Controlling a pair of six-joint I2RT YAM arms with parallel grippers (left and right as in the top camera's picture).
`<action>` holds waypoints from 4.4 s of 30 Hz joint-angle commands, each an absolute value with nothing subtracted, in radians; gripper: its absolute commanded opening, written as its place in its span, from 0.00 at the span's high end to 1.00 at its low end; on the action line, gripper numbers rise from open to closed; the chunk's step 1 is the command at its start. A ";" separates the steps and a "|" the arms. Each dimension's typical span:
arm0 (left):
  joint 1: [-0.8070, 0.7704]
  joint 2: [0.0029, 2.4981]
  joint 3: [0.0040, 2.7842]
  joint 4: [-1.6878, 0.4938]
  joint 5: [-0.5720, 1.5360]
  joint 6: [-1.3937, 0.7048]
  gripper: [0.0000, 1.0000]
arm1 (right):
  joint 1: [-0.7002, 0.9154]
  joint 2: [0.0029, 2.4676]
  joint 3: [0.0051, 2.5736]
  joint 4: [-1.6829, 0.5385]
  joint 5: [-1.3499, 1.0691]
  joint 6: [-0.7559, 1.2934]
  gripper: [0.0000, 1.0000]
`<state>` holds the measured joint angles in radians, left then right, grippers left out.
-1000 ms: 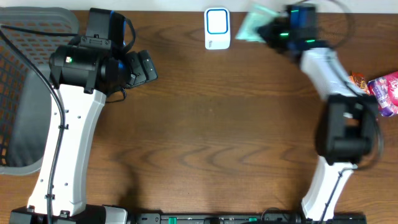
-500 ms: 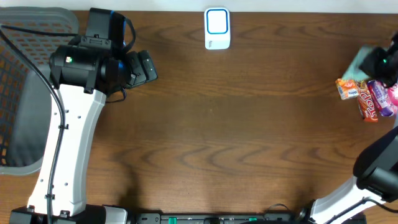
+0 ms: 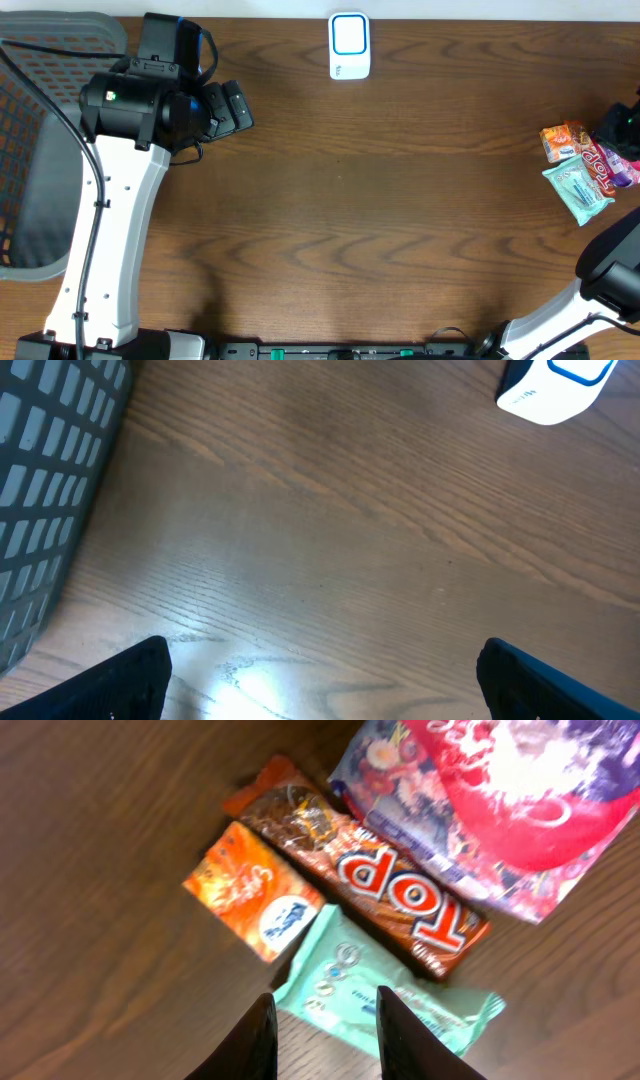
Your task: Scan the item barcode
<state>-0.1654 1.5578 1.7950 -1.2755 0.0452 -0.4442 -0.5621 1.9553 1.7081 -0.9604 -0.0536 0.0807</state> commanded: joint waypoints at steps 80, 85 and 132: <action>-0.162 1.565 1.797 -1.276 0.029 -0.438 0.02 | -0.004 0.036 0.150 -0.117 -0.425 -0.038 0.01; -0.162 1.565 1.797 -1.276 0.029 -0.438 0.02 | -0.003 0.005 0.039 -0.023 -0.377 -0.035 0.01; -0.162 1.565 1.797 -1.276 0.029 -0.438 0.02 | 0.014 0.005 0.006 -0.071 -0.070 0.051 0.01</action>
<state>-0.1654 1.5578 1.7950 -1.2755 0.0452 -0.4442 -0.0059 0.0120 0.0071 -0.0666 -0.0807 0.0410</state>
